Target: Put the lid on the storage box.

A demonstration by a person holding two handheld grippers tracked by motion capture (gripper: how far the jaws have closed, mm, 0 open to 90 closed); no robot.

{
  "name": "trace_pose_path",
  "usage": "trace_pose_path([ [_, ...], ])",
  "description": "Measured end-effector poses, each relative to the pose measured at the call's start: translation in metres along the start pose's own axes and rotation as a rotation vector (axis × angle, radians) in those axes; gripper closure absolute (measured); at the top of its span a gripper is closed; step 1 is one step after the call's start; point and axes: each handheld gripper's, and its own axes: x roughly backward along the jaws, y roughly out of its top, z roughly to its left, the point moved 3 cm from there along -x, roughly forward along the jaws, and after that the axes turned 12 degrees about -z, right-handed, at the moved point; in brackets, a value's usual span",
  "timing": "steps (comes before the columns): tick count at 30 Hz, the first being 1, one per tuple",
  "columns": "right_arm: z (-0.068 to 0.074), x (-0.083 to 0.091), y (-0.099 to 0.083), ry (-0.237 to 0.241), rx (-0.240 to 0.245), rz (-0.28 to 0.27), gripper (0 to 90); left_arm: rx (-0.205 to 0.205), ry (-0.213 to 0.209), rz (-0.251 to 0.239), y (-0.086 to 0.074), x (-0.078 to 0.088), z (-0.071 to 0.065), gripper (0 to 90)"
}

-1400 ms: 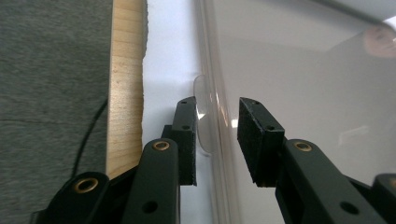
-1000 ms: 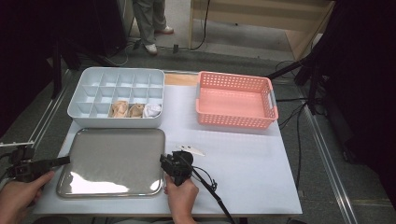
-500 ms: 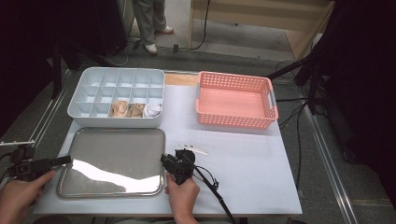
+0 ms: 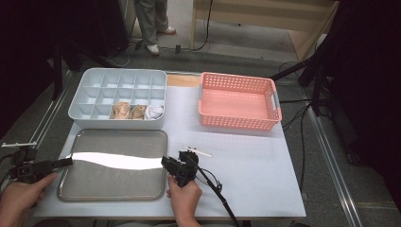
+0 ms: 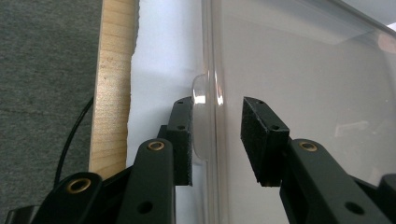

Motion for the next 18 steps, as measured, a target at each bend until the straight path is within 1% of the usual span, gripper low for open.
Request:
trace_pose_path([
  [1,0.0,0.0,0.0,0.0,0.0,0.0,70.1,0.0,0.0,0.0,0.0,0.0,0.0,66.4],
  [2,0.0002,0.0001,-0.0003,-0.001,0.019,-0.005,69.8,0.0,-0.003,-0.005,-0.0001,0.0,0.0005,66.5],
  [3,0.0015,0.0003,-0.0004,-0.007,0.021,-0.002,69.6,0.0,-0.003,-0.005,-0.0001,0.0,0.0005,66.6],
  [4,0.0018,-0.0001,-0.0001,-0.009,0.041,-0.003,69.3,0.002,-0.007,-0.002,0.0001,0.0005,0.001,66.8],
  [5,0.0028,-0.0003,-0.0003,-0.016,0.05,-0.005,69.0,0.003,-0.009,-0.002,0.0001,0.0006,0.0012,66.8],
  [7,0.0029,-0.0004,-0.0004,-0.009,0.065,-0.005,68.8,0.004,-0.016,0.005,0.0004,0.0014,0.002,67.2],
  [8,0.0019,-0.0006,-0.0001,-0.002,0.068,-0.007,69.1,0.005,-0.016,-0.002,0.0004,0.001,0.002,67.3],
  [9,0.001,-0.0002,0.0,0.005,0.062,-0.003,69.7,0.012,-0.016,-0.008,0.0005,0.0006,0.0018,67.5],
  [11,-0.0011,0.0006,0.0003,0.015,0.052,-0.004,70.7,0.014,-0.022,0.0,0.0012,0.0012,0.0021,67.9],
  [12,-0.0012,0.0012,0.0005,0.018,0.038,-0.004,71.3,0.014,-0.025,0.001,0.0013,0.0013,0.0019,68.1],
  [14,-0.0017,0.0023,0.001,0.023,0.039,-0.007,71.7,0.015,-0.025,0.001,0.0015,0.0015,0.0014,68.1],
  [15,-0.0008,0.0046,0.0018,0.026,0.039,-0.009,72.0,0.003,-0.029,0.004,0.0016,0.002,0.0016,68.3],
  [18,-0.0004,0.0054,0.0021,0.026,0.045,-0.01,72.0,0.008,-0.032,-0.003,0.0021,0.0027,0.0008,68.8],
])
